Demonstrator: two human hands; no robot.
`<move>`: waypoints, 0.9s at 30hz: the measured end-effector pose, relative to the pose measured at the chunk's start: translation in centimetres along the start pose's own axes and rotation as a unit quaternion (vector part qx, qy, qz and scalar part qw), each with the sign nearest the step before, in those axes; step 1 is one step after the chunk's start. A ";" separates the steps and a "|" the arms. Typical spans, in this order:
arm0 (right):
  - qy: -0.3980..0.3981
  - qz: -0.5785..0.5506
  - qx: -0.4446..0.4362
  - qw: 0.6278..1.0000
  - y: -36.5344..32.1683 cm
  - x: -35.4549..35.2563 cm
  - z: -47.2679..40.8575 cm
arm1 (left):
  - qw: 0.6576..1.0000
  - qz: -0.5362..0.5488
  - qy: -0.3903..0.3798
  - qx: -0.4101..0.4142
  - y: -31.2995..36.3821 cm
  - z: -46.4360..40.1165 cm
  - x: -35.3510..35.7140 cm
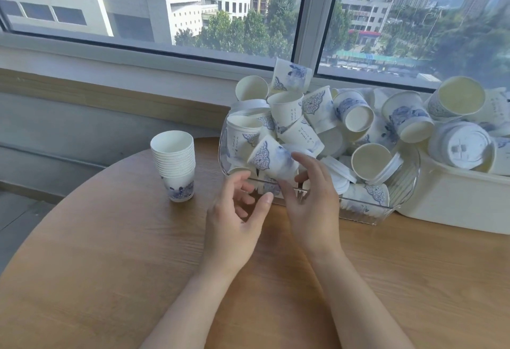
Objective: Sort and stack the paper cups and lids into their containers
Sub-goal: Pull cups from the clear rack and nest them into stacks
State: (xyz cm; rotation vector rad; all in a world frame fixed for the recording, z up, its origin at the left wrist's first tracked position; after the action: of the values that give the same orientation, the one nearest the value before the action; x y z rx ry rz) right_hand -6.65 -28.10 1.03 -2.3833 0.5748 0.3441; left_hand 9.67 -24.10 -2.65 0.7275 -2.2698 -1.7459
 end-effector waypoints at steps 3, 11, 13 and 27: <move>0.009 -0.055 -0.009 0.998 -0.1 -0.5 0.5 | 0.997 0.073 -0.009 -0.039 -0.1 -0.5 -0.1; -0.081 -0.069 -0.057 0.993 -2.1 1.4 2.3 | 0.974 0.213 0.005 -0.079 1.3 -0.7 -1.4; -0.112 -0.055 -0.075 0.989 -2.5 1.7 2.5 | 0.975 0.210 0.016 -0.072 1.7 -0.6 -1.8; -0.115 0.023 -0.023 0.993 -2.2 4.5 -7.3 | 0.994 0.041 0.093 -0.045 0.9 -0.7 -4.0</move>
State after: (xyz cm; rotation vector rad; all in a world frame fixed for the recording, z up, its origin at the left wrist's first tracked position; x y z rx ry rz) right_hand -0.99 -32.78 5.99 -2.3332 0.5193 0.6498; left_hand 13.15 -22.63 -1.03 0.7344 -2.0573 -1.6568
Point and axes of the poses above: each hand's wrist, its own z-axis away from the middle knuckle, its own x-axis out of the palm, y = z × x, the point moved 6 cm from there along -z, towards the middle knuckle, and after that the axes turned 13 degrees about -x, right-handed, at the moved point
